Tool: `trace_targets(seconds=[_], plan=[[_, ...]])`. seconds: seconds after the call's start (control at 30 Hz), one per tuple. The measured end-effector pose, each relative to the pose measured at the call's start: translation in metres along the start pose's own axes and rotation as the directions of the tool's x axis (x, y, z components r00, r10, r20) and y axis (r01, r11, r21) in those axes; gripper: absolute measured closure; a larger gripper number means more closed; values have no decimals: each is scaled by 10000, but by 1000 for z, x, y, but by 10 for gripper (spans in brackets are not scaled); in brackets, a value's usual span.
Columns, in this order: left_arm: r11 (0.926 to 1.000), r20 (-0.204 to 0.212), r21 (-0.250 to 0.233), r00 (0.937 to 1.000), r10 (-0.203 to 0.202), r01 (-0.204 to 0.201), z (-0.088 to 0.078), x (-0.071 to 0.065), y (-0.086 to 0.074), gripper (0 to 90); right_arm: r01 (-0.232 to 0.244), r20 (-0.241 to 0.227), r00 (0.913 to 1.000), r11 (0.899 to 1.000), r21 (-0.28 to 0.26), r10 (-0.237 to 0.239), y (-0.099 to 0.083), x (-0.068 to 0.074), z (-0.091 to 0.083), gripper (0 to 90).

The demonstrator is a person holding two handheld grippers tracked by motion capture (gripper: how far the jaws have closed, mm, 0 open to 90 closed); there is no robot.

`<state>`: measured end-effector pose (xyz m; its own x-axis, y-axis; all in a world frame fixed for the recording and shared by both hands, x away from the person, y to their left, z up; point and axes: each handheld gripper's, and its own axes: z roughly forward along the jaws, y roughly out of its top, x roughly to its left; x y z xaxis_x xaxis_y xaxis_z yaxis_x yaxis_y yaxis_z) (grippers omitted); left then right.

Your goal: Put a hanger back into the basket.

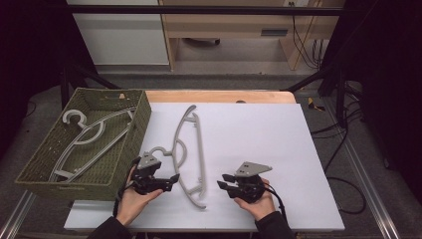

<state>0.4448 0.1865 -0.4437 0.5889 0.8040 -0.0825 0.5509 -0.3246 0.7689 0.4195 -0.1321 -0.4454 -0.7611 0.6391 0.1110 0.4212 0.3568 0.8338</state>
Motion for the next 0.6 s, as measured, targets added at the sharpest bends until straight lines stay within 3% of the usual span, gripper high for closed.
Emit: trace_targets(seconds=[0.27,0.4,0.6], plan=[[9963,-688,856,9976,13,46,31,-6,-1,219,-548,838,9947,9968,-575,596,-13,-23,-34,495],[9918,-791,1272,9967,182,-80,39,-8,-4,235,-619,1106,9916,9966,-538,676,-15,-26,-35,443],[9910,-819,1322,9961,342,-232,43,-11,-7,310,-601,1111,9917,9972,-444,647,-15,-25,-33,401]])
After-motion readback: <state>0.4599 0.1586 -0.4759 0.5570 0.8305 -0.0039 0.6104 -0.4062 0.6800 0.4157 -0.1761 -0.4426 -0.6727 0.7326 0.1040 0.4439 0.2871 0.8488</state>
